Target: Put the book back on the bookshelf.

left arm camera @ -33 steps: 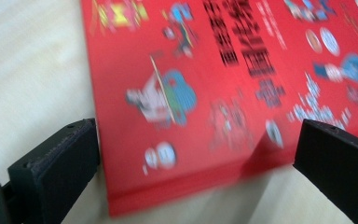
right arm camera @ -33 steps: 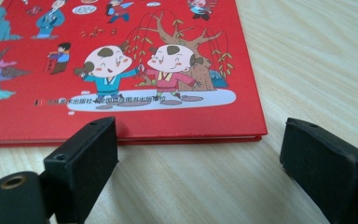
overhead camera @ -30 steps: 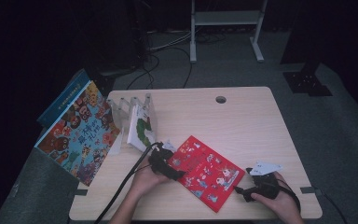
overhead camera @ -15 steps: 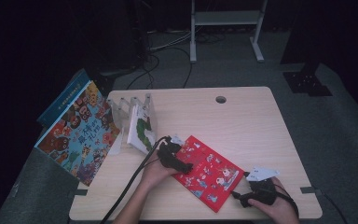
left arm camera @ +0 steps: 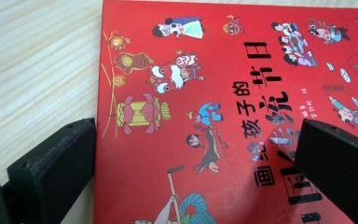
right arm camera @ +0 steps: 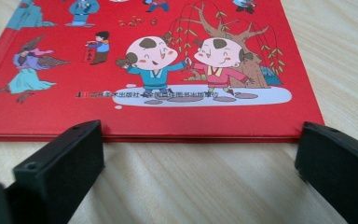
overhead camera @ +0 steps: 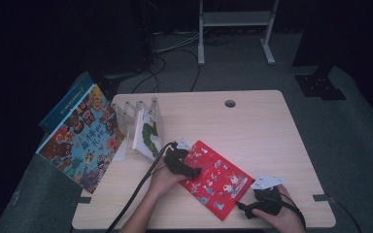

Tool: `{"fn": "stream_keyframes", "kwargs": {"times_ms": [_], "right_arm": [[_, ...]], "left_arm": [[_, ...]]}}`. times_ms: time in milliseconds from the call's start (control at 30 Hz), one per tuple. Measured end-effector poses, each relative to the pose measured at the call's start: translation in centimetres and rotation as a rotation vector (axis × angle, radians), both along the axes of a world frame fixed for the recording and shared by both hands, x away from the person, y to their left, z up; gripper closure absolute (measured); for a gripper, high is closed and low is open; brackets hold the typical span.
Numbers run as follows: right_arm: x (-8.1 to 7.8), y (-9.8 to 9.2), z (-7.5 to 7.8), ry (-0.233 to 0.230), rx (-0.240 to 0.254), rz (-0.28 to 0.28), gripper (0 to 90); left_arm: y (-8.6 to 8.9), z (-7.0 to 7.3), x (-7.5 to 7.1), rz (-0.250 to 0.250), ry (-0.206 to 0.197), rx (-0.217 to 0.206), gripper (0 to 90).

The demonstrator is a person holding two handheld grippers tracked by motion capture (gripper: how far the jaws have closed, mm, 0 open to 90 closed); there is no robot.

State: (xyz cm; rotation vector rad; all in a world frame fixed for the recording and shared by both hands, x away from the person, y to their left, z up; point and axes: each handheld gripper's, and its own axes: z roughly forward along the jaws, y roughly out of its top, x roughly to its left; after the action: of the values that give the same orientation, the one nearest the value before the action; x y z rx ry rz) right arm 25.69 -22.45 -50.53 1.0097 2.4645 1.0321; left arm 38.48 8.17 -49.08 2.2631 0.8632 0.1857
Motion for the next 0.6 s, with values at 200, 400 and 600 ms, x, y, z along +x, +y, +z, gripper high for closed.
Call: {"fn": "stream_keyframes", "kwargs": {"times_ms": [200, 400, 600], "right_arm": [[0.06, -0.01, 0.0, 0.001, -0.003, 0.004, 0.0], [0.07, 0.01, -0.01, 0.0, -0.002, 0.003, 0.0], [0.11, 0.02, -0.01, 0.001, -0.002, 0.003, 0.0]], "left_arm": [[0.1, -0.11, -0.09, -0.001, -0.009, -0.012, 0.0], [0.09, -0.13, -0.19, 0.008, -0.011, -0.013, 0.0], [0.29, -0.15, -0.24, 0.021, -0.011, -0.034, 0.2]]}}
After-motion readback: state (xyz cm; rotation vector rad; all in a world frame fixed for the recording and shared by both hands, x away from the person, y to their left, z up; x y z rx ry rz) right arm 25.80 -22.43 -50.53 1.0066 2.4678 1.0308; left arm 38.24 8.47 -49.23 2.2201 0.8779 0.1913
